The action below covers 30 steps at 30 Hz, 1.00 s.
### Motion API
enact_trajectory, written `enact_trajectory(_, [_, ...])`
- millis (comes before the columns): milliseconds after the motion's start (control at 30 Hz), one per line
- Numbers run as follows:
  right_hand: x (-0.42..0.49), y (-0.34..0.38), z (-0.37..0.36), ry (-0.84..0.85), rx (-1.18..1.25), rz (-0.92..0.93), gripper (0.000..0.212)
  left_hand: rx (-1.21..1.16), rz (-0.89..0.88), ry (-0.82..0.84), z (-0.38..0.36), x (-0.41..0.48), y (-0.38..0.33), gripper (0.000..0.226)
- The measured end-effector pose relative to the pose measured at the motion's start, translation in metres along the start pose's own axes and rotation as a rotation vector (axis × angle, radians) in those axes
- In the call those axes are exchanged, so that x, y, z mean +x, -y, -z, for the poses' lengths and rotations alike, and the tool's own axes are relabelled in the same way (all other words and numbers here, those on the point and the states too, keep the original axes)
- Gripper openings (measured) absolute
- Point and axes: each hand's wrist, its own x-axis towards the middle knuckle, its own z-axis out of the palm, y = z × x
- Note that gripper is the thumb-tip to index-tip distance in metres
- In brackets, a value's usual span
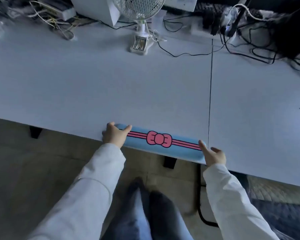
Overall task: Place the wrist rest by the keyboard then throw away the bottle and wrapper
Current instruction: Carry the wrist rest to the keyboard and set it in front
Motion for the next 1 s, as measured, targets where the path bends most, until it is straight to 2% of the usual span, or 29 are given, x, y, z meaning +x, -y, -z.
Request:
enact_trajectory(167, [0.009,-0.007,-0.014,-0.062,-0.05,-0.085,0.078,0.064,0.079,0.018,-0.001,0.012,0.021,0.077])
enact_trajectory(367, [0.011,-0.006,-0.027,-0.118,-0.098,-0.106,0.081,0.012,0.059,-0.003,0.004,0.028,0.026,0.07])
enact_trajectory(500, [0.014,-0.006,-0.027,-0.133,-0.097,-0.109,0.078,0.041,0.04,0.043,0.009,0.041,0.029,0.071])
enact_trajectory(733, [0.018,0.0,-0.018,-0.058,-0.066,-0.069,0.053,0.02,0.046,0.112,0.012,0.047,0.037,0.063])
enact_trajectory(867, [0.013,0.006,-0.016,0.025,0.127,-0.074,0.044,-0.027,0.031,0.1,0.012,0.044,0.037,0.056])
enact_trajectory(1000, [0.013,0.014,-0.013,0.127,0.281,-0.057,0.028,-0.185,0.1,0.103,0.012,0.033,0.038,0.055])
